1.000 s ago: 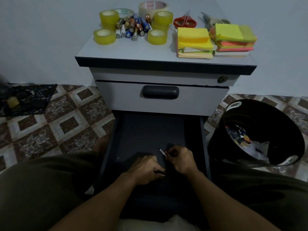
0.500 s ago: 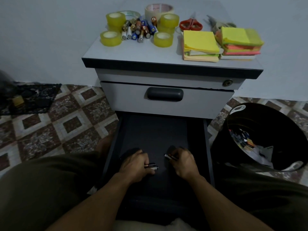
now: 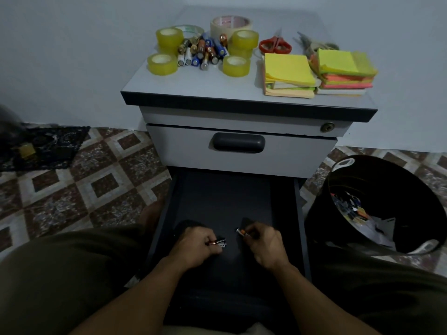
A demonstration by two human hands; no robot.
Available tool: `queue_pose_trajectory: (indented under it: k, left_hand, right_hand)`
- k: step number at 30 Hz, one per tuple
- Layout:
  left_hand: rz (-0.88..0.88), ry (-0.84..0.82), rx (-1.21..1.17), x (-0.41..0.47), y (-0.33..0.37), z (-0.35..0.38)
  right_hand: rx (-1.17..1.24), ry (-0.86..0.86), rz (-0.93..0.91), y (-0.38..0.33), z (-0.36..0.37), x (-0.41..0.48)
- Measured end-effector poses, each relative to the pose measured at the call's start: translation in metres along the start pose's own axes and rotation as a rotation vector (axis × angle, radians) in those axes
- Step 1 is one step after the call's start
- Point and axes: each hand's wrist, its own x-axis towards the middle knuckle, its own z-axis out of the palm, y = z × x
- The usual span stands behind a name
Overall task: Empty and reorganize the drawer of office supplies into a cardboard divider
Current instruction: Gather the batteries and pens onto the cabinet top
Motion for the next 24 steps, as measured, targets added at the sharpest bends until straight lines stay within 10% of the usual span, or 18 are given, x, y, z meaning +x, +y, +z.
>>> queue_pose_trajectory:
  k: [16, 24]
  left_hand:
    - [-0.111, 0.058, -0.637, -0.037, 0.05, -0.048]
    - [-0.035, 0.206, -0.556, -0.084, 0.104, -0.127]
  right_hand:
    - [0.176, 0.165, -0.153, -0.06, -0.045, -0.034]
    - [0.155, 0.19, -0.268, -0.11, -0.084, -0.061]
